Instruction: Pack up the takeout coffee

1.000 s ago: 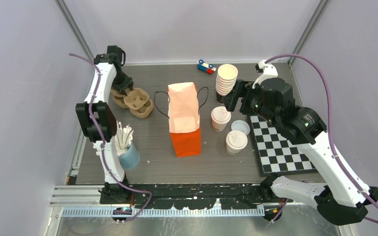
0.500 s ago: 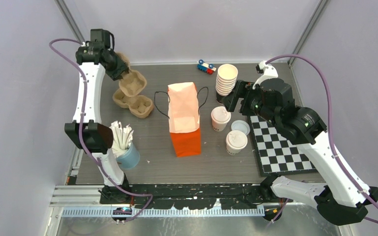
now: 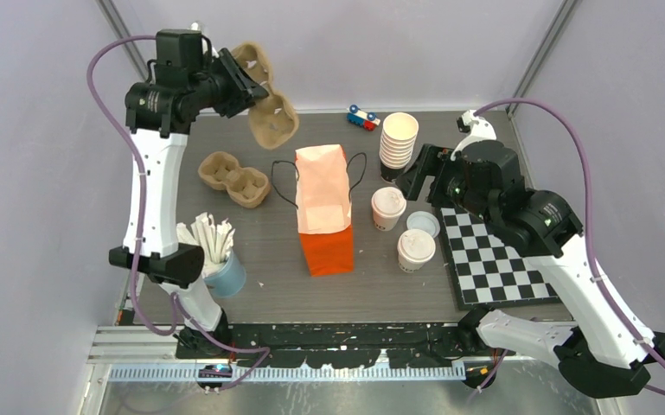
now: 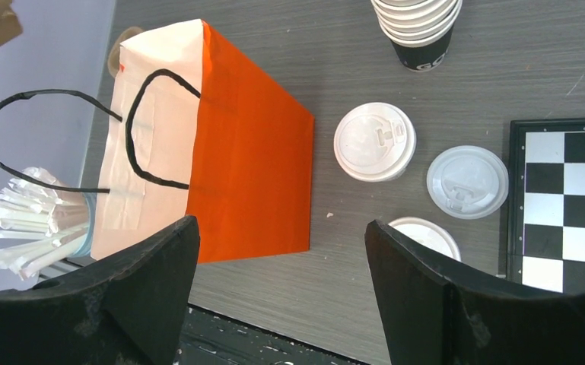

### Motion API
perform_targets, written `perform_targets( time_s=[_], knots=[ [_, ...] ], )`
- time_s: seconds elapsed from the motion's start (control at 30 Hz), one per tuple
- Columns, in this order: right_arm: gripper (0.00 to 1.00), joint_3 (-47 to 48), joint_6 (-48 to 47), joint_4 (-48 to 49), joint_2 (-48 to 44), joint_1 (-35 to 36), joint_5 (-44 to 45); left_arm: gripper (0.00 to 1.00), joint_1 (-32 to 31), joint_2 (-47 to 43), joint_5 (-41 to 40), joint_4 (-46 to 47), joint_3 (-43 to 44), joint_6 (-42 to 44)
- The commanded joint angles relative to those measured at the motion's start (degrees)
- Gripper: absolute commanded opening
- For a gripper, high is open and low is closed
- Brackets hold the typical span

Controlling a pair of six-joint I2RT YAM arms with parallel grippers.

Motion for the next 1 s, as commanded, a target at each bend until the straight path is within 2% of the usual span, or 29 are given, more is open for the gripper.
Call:
perform_targets(
  time_s=[0.0,0.17,0.37,0.63,0.97],
  knots=[
    [0.84,0.41,2.35,-0.13,-2.36,0.02,1.82,0.30,-4.17,-3.91,4.90,4.74,1.48,-3.25],
    [0.84,1.39,2.89,-0.10,-2.01,-0.02,1.51,0.30,-12.33,-4.47,6.73,4.79,0.82,-5.59],
    [0.82,3.36,6.19,3.26,-0.03,0.04,-3.25,0.30,-18.01,-6.82,9.18,3.82,-3.84,-7.27],
    [0.76,3.69,10.88,12.28,4.34,0.01,-8.45,0.30,-18.76,-13.13,12.44,5.26,-16.31,-8.21],
    [0.62,4.09,12.81,18.39,10.09,-0.01,-11.70,0.30,-18.96,-14.10,14.93,5.22,-22.85,-6.24]
  ],
)
